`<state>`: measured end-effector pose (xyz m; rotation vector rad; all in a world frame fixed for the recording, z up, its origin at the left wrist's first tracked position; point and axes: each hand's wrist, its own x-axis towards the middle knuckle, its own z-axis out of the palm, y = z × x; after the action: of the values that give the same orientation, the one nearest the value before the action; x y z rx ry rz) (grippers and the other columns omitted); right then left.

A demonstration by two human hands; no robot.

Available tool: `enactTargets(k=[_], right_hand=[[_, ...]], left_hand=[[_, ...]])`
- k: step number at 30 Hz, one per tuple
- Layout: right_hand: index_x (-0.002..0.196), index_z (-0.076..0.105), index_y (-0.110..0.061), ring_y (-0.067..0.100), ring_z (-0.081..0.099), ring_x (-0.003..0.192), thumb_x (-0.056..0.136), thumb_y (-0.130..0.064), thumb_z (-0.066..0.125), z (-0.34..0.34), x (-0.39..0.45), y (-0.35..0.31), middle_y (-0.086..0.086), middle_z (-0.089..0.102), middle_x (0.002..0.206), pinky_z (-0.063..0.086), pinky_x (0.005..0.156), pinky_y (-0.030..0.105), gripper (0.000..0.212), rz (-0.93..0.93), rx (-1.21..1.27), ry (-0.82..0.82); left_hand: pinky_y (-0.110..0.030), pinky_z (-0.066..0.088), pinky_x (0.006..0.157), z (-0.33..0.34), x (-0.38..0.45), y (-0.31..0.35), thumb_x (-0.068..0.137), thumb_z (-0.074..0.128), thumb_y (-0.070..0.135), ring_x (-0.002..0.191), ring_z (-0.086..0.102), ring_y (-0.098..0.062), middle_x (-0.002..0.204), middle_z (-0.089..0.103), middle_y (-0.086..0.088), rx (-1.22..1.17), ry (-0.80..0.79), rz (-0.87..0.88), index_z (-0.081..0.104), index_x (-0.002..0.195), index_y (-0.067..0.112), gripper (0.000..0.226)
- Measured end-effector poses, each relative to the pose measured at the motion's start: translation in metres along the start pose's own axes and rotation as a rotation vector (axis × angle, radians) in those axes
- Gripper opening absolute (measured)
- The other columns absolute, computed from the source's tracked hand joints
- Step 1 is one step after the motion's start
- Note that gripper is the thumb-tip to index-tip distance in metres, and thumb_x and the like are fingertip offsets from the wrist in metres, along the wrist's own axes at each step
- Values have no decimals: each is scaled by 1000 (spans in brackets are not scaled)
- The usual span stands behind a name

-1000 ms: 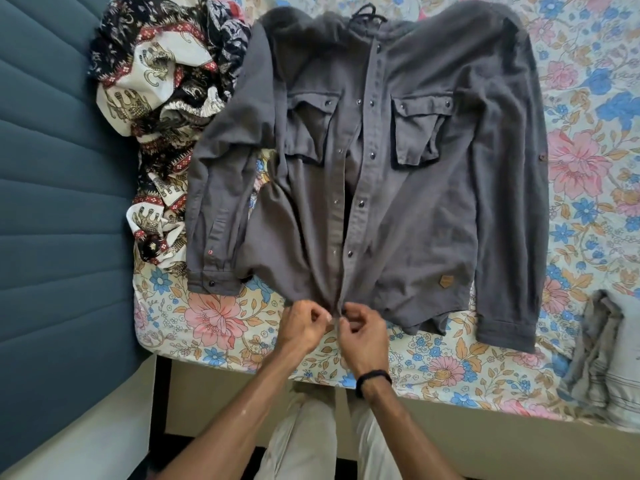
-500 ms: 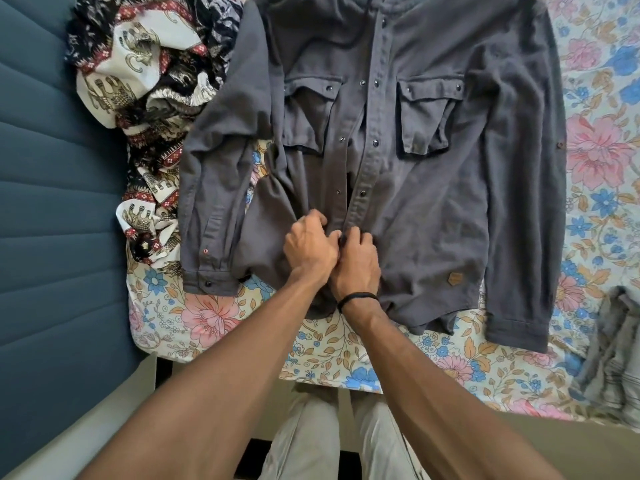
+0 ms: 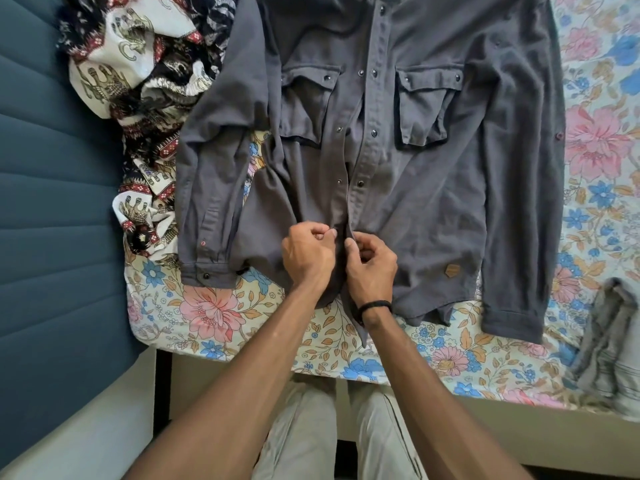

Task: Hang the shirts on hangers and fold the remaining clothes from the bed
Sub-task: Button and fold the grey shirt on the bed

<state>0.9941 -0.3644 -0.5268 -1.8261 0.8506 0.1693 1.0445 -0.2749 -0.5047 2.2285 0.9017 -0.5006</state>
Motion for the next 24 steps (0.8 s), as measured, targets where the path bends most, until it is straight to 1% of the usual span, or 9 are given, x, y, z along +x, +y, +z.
enactTargets(k=[4,6,8,10,13,16,19,21,24], right_hand=[[106,78,-16,8,72,85,95,-19,72,2,-10,0,-3,74,98,59,78,23,13,11,71,42],[107,79,-16,8,72,85,95,-19,73,4,-13,-3,-2,74,99,59,79,23,14,27,100,69],[107,79,-16,7,72,86,95,-18,74,6,-13,-8,-1,74,100,59,79,21,14,39,124,78],[108,80,-17,7,73,88,95,-19,74,6,-11,-11,-1,74,103,59,79,21,14,46,156,73],[107,79,-18,7,73,91,95,-17,73,6,-9,-13,0,74,104,60,81,22,13,47,189,68],[107,79,-18,10,74,93,94,-17,73,5,-4,-11,1,76,102,61,85,30,14,55,180,54],[107,79,-17,9,74,93,94,-19,74,3,-1,-11,-1,77,101,62,87,35,14,69,177,14],[107,79,-18,8,73,93,94,-18,73,2,-2,-13,-3,76,102,62,86,34,14,51,171,13],[107,79,-18,5,73,91,94,-19,72,4,-5,-19,-5,75,101,61,83,28,14,43,174,106]], left_hand=[[-25,57,75,-5,-6,0,86,77,32,73,68,-7,78,75,9,-153,-100,-95,82,93,19,15],[-19,56,69,-4,-8,-1,88,77,27,65,63,2,74,71,11,-235,-156,-136,82,96,17,13],[-11,52,62,-4,-8,1,87,79,22,65,66,1,73,72,12,-314,-186,-152,82,96,15,11],[-15,54,67,-5,-8,4,85,81,21,74,71,-5,77,76,9,-351,-182,-144,83,95,17,11],[-24,59,76,-4,-7,5,82,81,23,79,73,-5,79,77,12,-349,-163,-110,82,91,23,9],[-29,62,82,1,-6,2,85,79,20,80,74,-7,82,78,7,-414,-199,-134,82,96,17,12],[-35,62,85,5,-5,-4,89,75,16,77,71,-11,87,78,-2,-498,-230,-211,81,102,11,15],[-36,62,84,7,-7,-4,92,73,14,78,71,-14,87,78,-2,-528,-225,-240,80,102,9,13],[-43,63,85,11,-13,-1,88,76,15,84,75,-20,89,79,-6,-605,-202,-281,80,99,9,13]])
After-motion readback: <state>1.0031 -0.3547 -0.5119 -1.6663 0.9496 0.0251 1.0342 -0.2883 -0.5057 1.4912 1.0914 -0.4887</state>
